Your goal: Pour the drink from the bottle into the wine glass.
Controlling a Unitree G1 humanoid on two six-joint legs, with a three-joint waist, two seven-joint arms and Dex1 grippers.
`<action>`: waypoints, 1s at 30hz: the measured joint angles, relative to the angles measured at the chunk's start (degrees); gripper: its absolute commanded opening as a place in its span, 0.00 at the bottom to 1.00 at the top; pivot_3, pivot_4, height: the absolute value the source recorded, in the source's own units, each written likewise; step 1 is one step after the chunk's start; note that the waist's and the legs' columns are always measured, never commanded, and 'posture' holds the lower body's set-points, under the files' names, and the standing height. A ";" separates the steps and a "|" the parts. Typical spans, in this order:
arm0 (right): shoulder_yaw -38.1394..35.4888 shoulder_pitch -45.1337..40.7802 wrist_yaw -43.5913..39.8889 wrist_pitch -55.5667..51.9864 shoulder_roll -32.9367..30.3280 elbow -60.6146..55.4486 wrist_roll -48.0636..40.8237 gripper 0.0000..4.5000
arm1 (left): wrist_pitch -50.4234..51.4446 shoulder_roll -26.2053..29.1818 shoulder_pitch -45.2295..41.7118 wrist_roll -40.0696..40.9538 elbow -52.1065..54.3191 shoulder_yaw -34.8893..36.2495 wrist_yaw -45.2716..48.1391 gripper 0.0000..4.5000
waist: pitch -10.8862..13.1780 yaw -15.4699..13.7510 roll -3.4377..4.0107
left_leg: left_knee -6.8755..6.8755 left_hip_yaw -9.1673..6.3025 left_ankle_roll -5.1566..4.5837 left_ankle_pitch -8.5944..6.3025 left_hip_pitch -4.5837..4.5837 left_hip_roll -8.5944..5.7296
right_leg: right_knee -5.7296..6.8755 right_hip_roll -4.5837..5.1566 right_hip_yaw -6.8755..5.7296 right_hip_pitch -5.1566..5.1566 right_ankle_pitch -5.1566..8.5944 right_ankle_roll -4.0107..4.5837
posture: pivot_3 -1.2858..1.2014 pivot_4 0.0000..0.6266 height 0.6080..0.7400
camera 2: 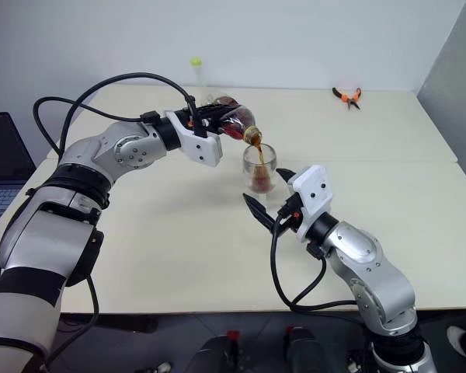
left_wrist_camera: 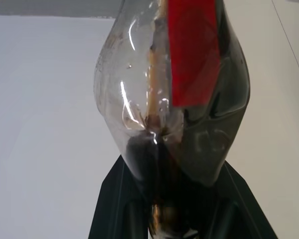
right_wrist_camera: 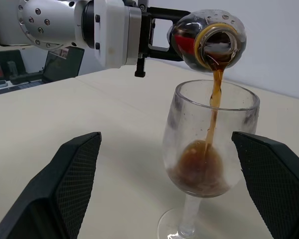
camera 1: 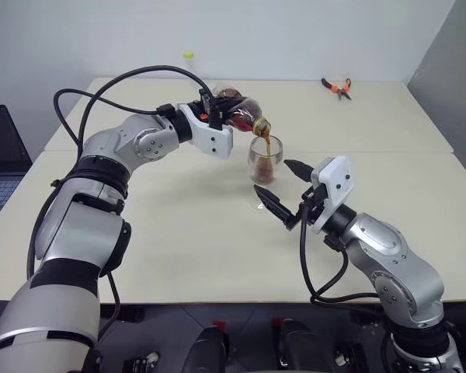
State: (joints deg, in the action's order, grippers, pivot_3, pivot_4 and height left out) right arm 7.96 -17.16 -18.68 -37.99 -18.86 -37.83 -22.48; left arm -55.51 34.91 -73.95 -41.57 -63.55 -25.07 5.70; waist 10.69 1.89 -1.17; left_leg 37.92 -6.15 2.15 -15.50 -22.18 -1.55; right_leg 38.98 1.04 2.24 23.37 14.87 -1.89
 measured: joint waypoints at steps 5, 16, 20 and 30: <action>0.00 0.00 0.01 0.00 0.03 0.00 -0.01 1.00 | -0.07 0.23 -0.06 -0.35 0.00 -0.54 -0.07 0.16 | 0.00 0.00 0.00 | 0.00 0.00 0.00 0.00 0.00 0.00 | 0.00 0.00 0.00 0.00 0.00 0.00 | 0.52 0.24 1.00; 0.00 0.00 0.00 0.00 0.08 0.00 -0.01 1.00 | -0.08 0.37 -0.66 -0.76 0.00 -0.63 -0.55 0.16 | 0.00 0.00 0.00 | 0.02 0.00 0.00 0.00 0.00 0.00 | 0.02 0.00 0.00 0.00 0.00 0.00 | 0.52 0.24 1.00; 0.00 0.00 0.00 0.00 0.08 0.00 -0.01 1.00 | -0.09 0.67 -0.66 -1.09 0.00 -0.77 -0.70 0.16 | 0.00 0.00 0.00 | 0.02 0.00 0.00 0.00 0.00 0.00 | 0.02 0.00 0.00 0.00 0.00 0.00 | 0.52 0.24 1.00; 0.00 0.10 -0.02 0.02 0.06 0.00 -0.01 1.00 | -0.09 0.83 -0.68 -1.23 -0.04 -1.05 -1.27 0.15 | 0.00 0.00 0.00 | 0.02 0.00 0.00 0.00 0.00 0.00 | 0.02 0.00 0.00 0.00 0.00 0.01 | 0.52 0.24 1.00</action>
State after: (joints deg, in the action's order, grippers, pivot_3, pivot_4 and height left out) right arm 7.96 -17.06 -18.71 -37.97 -18.79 -37.83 -22.48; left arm -55.60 35.74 -74.63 -42.80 -63.59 -26.12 4.43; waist 10.69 1.89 -1.17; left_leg 37.94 -6.15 2.14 -15.50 -22.17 -1.56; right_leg 39.00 1.04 2.25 23.37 14.87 -1.89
